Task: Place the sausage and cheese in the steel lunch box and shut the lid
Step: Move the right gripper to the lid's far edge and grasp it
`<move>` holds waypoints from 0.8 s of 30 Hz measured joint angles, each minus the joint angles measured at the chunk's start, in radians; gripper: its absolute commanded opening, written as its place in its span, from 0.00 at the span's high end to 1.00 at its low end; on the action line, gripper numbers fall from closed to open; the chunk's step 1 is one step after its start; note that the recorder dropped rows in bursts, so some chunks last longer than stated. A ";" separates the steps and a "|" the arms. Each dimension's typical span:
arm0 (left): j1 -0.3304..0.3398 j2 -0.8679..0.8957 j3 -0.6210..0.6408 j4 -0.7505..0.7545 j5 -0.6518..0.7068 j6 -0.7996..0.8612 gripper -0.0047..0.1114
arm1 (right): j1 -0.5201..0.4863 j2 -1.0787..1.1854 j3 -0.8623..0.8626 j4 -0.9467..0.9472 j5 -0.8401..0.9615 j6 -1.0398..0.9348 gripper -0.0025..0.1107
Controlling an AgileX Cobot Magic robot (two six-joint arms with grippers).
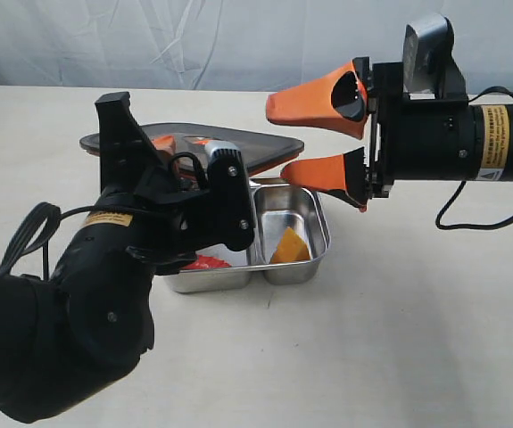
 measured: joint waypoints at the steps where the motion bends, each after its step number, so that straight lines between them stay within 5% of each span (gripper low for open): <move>1: 0.000 0.000 0.000 0.000 0.000 0.000 0.96 | 0.010 0.000 0.000 0.003 -0.002 -0.011 0.06; 24: 0.000 0.000 0.000 -0.024 -0.004 0.000 0.96 | 0.079 0.000 0.000 -0.022 -0.004 -0.069 0.06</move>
